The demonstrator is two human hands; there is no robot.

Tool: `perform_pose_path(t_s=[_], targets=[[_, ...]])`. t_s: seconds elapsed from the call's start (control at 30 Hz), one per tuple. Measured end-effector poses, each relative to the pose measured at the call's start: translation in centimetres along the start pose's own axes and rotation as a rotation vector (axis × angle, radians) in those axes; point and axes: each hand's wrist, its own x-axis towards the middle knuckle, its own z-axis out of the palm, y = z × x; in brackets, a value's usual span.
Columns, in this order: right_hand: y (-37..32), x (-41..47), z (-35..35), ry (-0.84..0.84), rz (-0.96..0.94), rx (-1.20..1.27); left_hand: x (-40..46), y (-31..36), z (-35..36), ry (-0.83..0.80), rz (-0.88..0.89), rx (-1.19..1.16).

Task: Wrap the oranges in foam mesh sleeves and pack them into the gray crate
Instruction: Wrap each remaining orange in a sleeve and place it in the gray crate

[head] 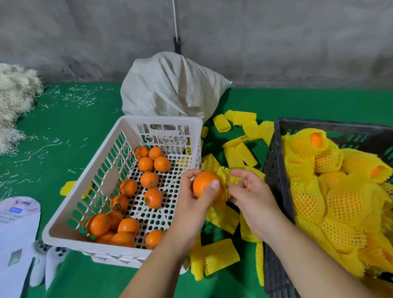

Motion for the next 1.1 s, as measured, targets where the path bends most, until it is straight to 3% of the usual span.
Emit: perform_pose_path(t_s=[0.13, 0.27, 0.37, 0.47, 0.6, 0.8, 1.0, 1.1], targets=[[-0.9, 0.7, -0.3, 0.019, 0.129, 0.052, -0.5, -1.6, 0.8, -0.101, -0.003, 0.135], [-0.9, 0.2, -0.2, -0.083, 0.267, 0.167, -0.2, -1.0, 0.7, -0.040, -0.078, -0.043], [-0.4, 0.4, -0.7, 0.086, 0.071, -0.141, -0.3, -0.6, 0.1, -0.086, -0.150, -0.251], [0.2, 1.1, -1.0, 0.261, -0.200, -0.456, -0.3, -0.2, -0.4, -0.156, -0.184, -0.296], [0.8, 1.1, 0.0, 0.218, -0.244, -0.553, -0.4, 0.1, -0.6, -0.335, -0.226, -0.275], [0.6, 1.1, 0.2, 0.109, -0.194, -0.384, 0.0, -0.1, -0.9, -0.351, -0.277, -0.362], [0.1, 1.1, 0.0, 0.097, -0.122, -0.102, 0.2, -0.7, -0.4, -0.195, -0.196, -0.325], [0.1, 0.5, 0.1, -0.004, -0.160, -0.029, 0.1, -0.6, -0.5, -0.137, -0.152, -0.182]])
